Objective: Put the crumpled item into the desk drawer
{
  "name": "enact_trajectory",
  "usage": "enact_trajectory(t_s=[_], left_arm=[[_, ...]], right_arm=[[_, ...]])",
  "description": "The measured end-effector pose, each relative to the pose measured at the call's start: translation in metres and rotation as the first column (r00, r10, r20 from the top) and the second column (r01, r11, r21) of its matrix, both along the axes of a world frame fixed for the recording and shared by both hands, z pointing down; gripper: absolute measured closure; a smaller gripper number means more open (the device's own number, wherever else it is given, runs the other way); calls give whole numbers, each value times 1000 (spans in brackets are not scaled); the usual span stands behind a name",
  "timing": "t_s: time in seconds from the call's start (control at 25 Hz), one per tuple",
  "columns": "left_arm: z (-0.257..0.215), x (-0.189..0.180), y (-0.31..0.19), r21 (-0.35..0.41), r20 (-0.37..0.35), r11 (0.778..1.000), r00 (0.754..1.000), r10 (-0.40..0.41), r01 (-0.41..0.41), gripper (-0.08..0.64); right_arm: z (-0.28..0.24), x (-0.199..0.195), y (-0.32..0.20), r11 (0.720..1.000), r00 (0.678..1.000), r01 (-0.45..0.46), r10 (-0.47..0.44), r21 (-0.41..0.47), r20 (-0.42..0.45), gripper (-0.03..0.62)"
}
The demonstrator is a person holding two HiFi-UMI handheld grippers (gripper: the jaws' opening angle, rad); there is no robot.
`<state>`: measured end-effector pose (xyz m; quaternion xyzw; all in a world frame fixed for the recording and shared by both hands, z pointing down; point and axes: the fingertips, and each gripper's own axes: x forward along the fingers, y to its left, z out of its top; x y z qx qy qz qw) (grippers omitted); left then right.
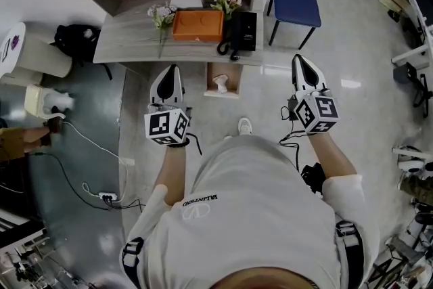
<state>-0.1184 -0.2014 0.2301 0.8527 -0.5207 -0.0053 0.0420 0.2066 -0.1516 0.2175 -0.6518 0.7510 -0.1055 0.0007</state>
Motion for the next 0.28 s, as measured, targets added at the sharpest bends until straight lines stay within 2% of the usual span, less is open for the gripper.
enact_trajectory(t_s=[0.28], left_arm=[[3,1,-3,-2,3,1000,1000,11,-11,558]], right_arm=[[1,-6,-2,1000,1000,10,-10,2,-15,594]])
